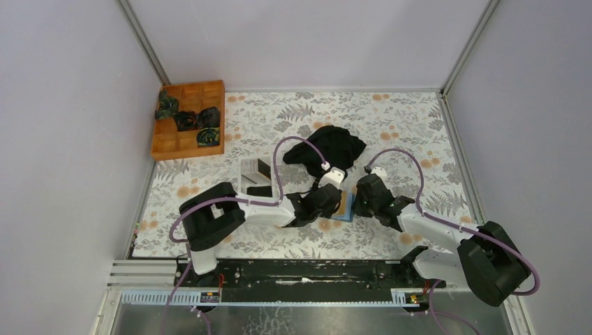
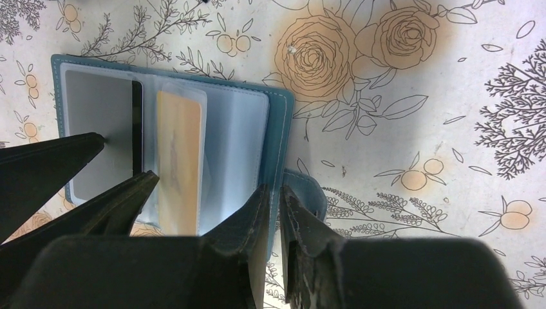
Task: Put the credit cards into the card holder
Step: Insert the credit card into the card holder, then turn over the card slot in the card holder.
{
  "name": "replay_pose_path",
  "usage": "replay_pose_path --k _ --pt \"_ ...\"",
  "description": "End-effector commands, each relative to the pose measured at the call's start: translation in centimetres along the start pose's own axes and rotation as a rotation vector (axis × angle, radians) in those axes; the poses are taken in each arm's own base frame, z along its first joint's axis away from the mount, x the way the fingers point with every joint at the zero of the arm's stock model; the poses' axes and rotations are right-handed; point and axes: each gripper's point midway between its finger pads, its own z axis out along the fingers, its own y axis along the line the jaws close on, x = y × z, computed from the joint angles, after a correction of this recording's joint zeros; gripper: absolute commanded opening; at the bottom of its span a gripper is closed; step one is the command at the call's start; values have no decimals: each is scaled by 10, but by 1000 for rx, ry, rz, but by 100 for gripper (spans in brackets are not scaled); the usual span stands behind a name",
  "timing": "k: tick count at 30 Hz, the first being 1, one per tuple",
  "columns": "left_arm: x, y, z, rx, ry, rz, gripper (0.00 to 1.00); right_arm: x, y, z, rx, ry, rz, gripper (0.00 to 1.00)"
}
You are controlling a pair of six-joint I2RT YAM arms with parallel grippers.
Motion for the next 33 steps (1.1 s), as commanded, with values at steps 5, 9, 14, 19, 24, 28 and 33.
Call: replay_pose_path --k 5,9,14,19,24,28,33 --pt "-25 2 -18 -7 -91 -37 52 -19 2 -8 11 -63 -7 19" --pt "-27 6 -21 -24 -98 -38 52 -22 2 -10 10 -69 -11 19" --pt "-20 12 -21 -44 -88 -32 52 -25 6 -13 0 -76 -11 19" --pt "-7 22 -22 -73 -71 -30 52 -27 11 -12 -19 -73 -13 19" --pt "3 30 -24 -92 -61 -33 52 -30 20 -11 -53 -71 -8 18" --pt "8 31 -23 -94 -49 -28 51 -28 26 -8 -68 -56 -12 18" --pt "14 31 -21 -91 -34 -33 51 -22 31 -3 -79 -42 -12 18"
